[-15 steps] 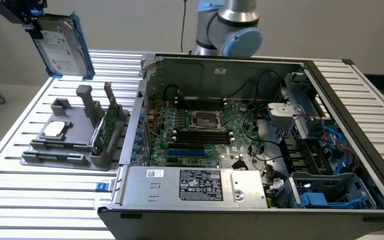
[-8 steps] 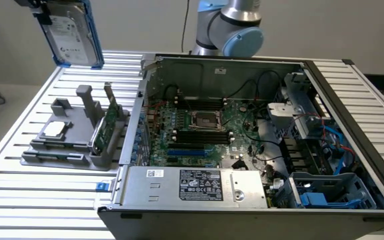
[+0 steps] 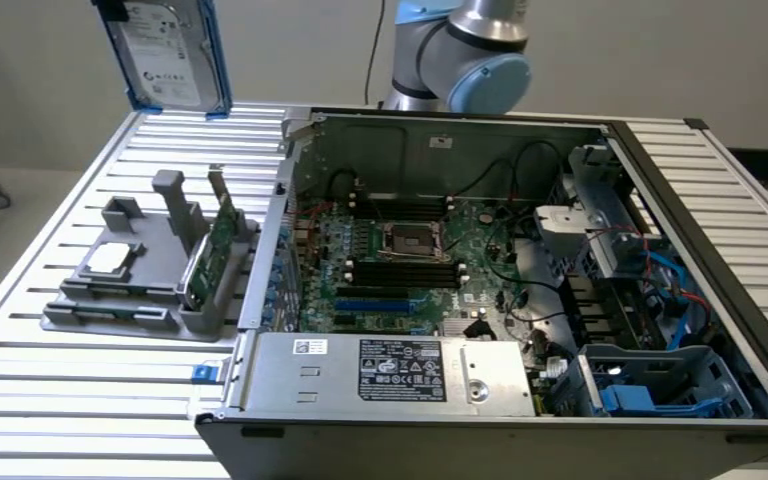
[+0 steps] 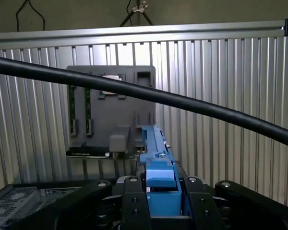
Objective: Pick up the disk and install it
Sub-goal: 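Pick up the disk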
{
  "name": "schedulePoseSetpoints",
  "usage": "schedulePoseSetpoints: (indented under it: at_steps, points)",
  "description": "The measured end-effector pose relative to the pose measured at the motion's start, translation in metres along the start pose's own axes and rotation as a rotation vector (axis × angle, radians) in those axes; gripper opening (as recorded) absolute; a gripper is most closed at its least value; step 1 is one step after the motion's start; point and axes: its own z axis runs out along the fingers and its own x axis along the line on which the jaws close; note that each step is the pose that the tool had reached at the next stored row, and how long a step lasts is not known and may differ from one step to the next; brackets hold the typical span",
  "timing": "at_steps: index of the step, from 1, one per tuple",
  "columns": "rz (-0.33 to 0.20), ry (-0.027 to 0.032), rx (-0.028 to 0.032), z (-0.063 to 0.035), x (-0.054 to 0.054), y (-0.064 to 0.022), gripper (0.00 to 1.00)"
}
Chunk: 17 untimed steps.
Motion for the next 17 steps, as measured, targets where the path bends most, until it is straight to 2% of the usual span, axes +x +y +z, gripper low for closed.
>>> schedulePoseSetpoints:
  at_steps: [8, 17]
  points:
    - [0.0, -0.014, -0.0014, 0.0, -0.001, -0.0365, 0.33]
    - [0.0, -0.0258, -0.0028, 0.0004, -0.002, -0.0774, 0.33]
